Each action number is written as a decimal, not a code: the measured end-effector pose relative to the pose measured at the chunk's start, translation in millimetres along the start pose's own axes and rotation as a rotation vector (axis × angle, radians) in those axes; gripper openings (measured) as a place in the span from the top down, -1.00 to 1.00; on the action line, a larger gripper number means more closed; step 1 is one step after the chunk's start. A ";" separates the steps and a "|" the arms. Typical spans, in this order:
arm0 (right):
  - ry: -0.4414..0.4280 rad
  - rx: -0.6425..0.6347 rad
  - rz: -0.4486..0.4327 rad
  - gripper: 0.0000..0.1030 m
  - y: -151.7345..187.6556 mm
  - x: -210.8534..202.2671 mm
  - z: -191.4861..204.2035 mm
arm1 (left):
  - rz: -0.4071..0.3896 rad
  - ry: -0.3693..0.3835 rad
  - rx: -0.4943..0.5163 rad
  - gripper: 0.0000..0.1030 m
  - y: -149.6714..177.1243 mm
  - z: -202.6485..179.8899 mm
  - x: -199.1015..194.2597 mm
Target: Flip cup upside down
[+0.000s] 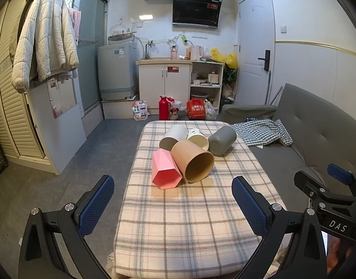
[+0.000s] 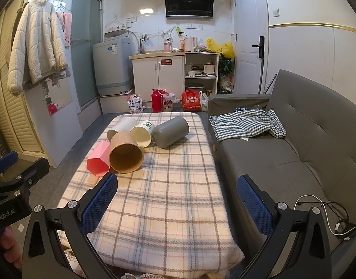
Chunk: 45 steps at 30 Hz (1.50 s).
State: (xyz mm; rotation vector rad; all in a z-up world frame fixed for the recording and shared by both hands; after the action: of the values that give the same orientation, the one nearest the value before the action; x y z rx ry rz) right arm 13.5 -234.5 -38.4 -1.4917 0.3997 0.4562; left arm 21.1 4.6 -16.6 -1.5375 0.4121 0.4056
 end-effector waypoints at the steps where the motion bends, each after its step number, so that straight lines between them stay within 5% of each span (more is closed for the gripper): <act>1: 0.000 0.000 0.000 -1.00 0.5 0.1 0.5 | 0.000 0.000 0.001 -1.00 0.0 -0.2 0.1; 45: -0.021 -0.002 0.050 -1.00 8.8 16.6 -0.4 | 0.026 -0.002 -0.001 -1.00 2.1 -1.1 11.2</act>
State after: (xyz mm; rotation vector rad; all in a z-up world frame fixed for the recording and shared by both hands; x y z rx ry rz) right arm 23.1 -234.0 -54.6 -1.4806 0.4201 0.5117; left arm 29.8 3.4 -24.0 -1.5341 0.4308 0.4277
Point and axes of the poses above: each gripper's, at about its wrist camera, not at the fingertips, and x roughly the way its jaws point, z to its left, y to its underside, the point moved 2 cm from there along x, roughly the way its jaws point, and after that the axes turned 1 degree about x, right-handed, at the moved point
